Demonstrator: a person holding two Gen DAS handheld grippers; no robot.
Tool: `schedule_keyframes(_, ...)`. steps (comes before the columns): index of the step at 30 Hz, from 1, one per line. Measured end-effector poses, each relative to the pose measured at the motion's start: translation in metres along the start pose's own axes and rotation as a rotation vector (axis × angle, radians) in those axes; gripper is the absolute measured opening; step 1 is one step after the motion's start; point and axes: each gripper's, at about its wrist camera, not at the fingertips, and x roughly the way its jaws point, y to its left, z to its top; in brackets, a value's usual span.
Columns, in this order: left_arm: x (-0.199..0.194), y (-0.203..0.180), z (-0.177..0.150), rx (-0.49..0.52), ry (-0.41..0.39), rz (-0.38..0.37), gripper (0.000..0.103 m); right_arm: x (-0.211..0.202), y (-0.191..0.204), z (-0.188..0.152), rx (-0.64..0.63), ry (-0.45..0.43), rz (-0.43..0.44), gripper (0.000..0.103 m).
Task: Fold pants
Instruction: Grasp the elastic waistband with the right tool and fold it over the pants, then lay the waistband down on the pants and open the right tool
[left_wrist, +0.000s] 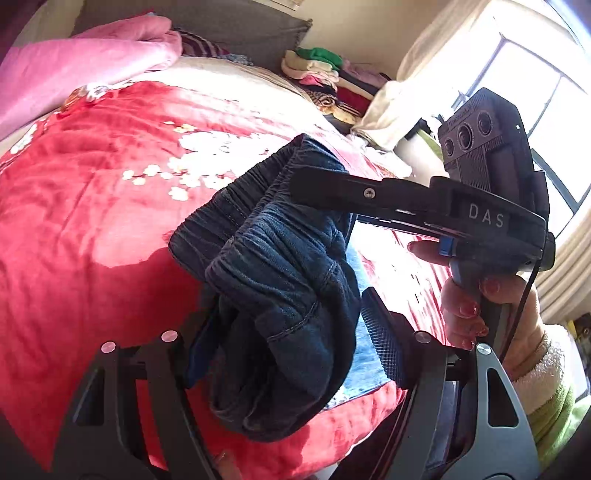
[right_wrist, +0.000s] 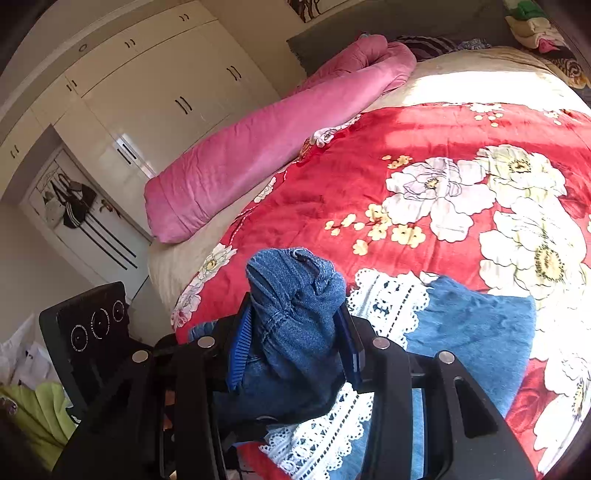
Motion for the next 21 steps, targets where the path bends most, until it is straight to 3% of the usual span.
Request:
schedule_keyframes(6,0.016,-0.021,-0.008,0.022,0.038,-0.018,0.072,-0.020,-0.037,-0.020,0.088,-0.025,-0.015,0.046)
schedule_keyframes(14,0.026,-0.041,-0.037,0.078,0.111,-0.060,0.075,-0.060,-0.063,-0.049,0.187,-0.120,-0.055,0.067)
schedule_keyframes(17,0.028,-0.049,-0.051,0.121,0.138,-0.055,0.075,-0.061,-0.058,-0.058,0.178,-0.110,-0.074,0.075)
schedule_keyframes(21,0.032,-0.056,-0.066,0.166,0.166,-0.045,0.075,-0.046,-0.050,-0.067,0.134,-0.045,-0.161,0.077)
